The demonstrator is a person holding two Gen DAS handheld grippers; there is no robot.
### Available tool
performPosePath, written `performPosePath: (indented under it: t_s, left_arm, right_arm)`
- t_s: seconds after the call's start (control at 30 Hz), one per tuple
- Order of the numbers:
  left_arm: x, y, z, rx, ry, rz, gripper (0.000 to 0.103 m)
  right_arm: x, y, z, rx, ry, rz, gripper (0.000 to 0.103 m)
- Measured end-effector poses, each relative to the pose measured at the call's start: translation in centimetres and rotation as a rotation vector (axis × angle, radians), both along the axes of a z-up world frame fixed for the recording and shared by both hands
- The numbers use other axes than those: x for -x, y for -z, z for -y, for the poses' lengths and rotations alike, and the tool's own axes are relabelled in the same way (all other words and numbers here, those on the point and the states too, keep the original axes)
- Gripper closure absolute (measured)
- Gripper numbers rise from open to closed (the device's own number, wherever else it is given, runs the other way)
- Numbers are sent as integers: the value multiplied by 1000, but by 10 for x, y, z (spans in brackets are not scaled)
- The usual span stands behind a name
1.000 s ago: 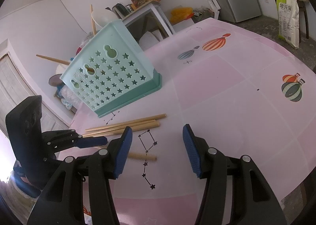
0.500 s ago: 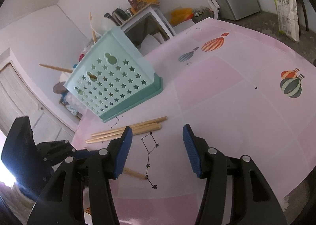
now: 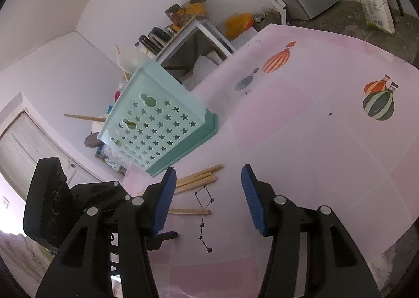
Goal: Organize utensils
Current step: 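Grasp one wooden chopstick with the left gripper and lift it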
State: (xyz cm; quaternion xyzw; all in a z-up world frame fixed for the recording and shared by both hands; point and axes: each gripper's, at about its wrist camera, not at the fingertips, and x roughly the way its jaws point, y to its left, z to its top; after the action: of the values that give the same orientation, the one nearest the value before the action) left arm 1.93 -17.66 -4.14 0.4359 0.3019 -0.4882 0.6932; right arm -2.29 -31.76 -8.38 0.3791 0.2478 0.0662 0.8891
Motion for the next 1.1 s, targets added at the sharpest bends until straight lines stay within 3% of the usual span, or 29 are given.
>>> performPosePath:
  t_s: [0.17,0.4,0.73,1.1]
  left_arm:
    - [-1,1,9,-11,45,5,69]
    - [-15,3,24,0,54,-133,94]
    - [-11,2,19,-1,13,-49,99]
    - [-29,-46,-30,179,-199,60,100]
  right_arm:
    - [-1,1,1,-9,1,7,52]
    - [0,2,4,-23,5,15,53]
    - [2,1,3,-28,17,8,53]
    - [-12,-10,-13,55,-46,-27,67]
